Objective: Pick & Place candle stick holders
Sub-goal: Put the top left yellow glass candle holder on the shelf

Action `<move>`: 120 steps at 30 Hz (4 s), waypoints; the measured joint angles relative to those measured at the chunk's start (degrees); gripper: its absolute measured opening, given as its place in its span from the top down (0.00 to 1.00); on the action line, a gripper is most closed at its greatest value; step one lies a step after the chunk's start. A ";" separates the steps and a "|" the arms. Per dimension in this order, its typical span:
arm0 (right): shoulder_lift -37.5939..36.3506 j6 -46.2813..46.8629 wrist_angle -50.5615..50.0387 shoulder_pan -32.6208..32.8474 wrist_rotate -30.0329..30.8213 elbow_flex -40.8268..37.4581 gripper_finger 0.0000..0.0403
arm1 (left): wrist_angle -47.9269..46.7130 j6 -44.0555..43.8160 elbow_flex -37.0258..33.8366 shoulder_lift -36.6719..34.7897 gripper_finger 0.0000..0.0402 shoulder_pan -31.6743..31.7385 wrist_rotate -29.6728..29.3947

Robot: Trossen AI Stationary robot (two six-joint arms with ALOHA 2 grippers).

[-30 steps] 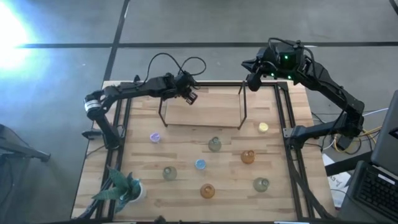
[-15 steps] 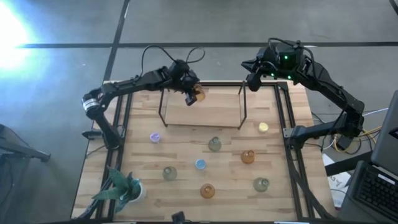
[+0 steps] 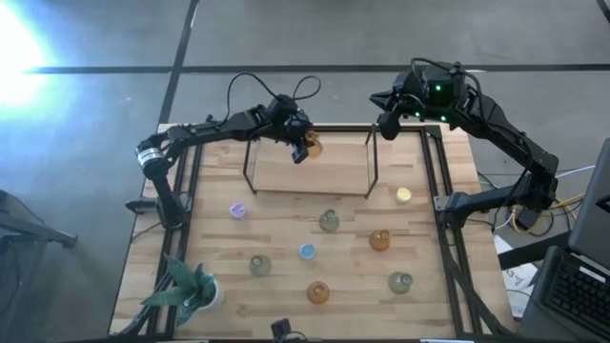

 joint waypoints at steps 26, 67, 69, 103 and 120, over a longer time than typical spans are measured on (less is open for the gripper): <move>0.00 -1.96 0.09 -0.02 0.00 0.00 0.93 | 3.30 -1.51 -5.23 0.31 0.65 1.07 0.90; 0.00 -1.53 0.02 0.02 -0.07 0.00 0.93 | -8.60 0.46 1.95 4.05 0.46 1.33 -7.05; 0.00 -1.53 0.02 0.02 -0.07 0.00 0.93 | -10.76 0.84 3.62 4.03 0.43 1.31 -7.20; -0.02 -1.55 0.00 0.02 -0.15 0.00 0.93 | -55.11 5.26 48.47 23.67 0.46 4.96 -6.02; -0.04 -1.96 -0.09 0.02 -0.15 0.00 0.93 | -57.77 4.91 50.74 27.00 0.46 3.94 -4.02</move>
